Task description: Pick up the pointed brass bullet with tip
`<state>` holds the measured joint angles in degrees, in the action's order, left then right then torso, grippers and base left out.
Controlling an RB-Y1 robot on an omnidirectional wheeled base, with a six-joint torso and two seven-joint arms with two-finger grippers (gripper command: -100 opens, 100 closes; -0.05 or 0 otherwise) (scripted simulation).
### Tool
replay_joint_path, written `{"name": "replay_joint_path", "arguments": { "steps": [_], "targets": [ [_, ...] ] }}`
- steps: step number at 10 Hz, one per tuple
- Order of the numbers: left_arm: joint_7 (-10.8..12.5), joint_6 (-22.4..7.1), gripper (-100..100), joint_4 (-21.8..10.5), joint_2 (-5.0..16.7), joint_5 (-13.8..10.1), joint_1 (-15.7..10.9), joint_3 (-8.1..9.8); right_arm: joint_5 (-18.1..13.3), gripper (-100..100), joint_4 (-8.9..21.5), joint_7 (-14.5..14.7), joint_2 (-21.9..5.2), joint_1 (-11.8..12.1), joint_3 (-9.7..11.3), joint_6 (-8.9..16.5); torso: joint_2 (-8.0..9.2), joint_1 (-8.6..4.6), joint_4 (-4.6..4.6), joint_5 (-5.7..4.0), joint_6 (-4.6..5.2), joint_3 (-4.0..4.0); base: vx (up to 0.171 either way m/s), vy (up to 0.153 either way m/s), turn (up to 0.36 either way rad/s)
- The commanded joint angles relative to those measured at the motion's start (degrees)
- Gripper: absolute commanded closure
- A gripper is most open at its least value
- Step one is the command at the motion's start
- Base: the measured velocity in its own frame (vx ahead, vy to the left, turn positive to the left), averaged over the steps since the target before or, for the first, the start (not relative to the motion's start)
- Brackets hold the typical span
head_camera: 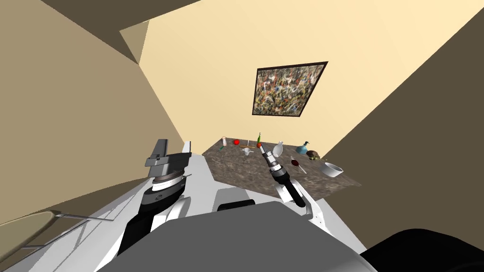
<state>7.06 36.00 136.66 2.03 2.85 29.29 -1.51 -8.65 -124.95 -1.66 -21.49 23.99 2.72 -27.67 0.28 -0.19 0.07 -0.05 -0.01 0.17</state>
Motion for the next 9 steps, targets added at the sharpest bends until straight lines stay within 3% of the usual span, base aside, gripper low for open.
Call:
{"name": "replay_joint_path", "arguments": {
  "steps": [1,3,9],
  "targets": [
    [0.00,0.00,0,0.00,0.00,0.00,0.00,0.00,-0.85,-100,1.45,0.46,-1.65,0.17,0.57,-0.92,0.00,0.00,0.00,0.00,0.00,0.00,-0.089,-0.022,0.068],
    [0.00,0.00,0,0.00,0.00,0.00,0.00,0.00,-4.15,-100,5.12,1.52,-6.08,-0.78,2.45,-1.86,0.07,0.06,0.01,0.01,0.02,0.04,-0.136,-0.018,0.194],
    [0.00,0.00,0,0.00,0.00,0.00,0.01,0.00,-9.47,-100,13.60,3.34,-16.13,-2.04,5.57,-3.29,-0.01,0.12,0.01,0.03,0.04,0.01,-0.102,0.000,0.128]
  ]
}}
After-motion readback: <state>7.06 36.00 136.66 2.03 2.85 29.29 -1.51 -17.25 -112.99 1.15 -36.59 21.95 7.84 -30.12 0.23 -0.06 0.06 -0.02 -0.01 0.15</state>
